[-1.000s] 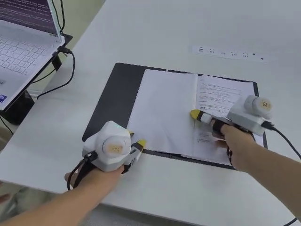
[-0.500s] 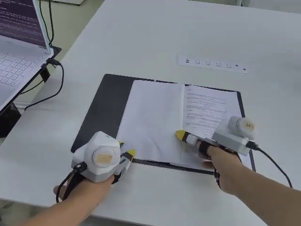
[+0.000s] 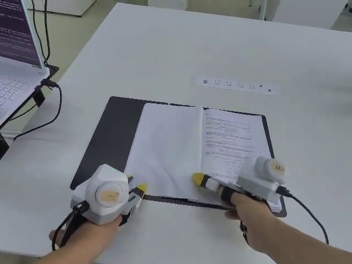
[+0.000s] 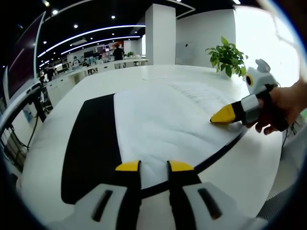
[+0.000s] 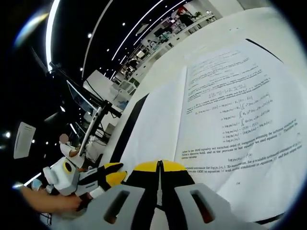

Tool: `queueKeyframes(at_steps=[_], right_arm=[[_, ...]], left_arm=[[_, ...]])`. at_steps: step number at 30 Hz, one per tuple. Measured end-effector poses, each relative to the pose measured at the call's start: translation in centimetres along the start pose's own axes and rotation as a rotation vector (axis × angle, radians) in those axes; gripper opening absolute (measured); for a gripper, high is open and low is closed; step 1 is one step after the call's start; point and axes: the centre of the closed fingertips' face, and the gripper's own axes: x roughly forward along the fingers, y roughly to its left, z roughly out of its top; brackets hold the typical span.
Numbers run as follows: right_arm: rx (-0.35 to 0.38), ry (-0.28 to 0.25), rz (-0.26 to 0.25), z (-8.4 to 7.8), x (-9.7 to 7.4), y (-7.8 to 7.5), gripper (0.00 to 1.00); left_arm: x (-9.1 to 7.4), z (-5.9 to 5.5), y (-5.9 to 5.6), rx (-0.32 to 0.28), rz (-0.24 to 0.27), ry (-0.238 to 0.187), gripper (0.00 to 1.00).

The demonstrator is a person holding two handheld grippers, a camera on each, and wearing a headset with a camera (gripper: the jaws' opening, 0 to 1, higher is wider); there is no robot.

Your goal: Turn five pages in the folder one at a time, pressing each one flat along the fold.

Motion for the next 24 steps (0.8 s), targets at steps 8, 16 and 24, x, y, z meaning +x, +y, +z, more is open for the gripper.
queueKeyframes(at_steps=[8, 16, 24], right_arm=[[0.014, 0.016, 0.007, -1.8, -1.1, 0.4, 0.0], [0.06, 0.051, 0.015, -3.6, -2.3, 0.9, 0.0], [0.11, 0.131, 0.069, -6.4, -4.2, 3.4, 0.0]], left_arm=[[0.0, 0.0, 0.0, -0.006, 0.001, -0.003, 0.2], [-0.1, 0.0, 0.0, -0.013, 0.002, -0.007, 0.2], [0.0, 0.2, 0.2, -0.036, 0.01, 0.015, 0.18]])
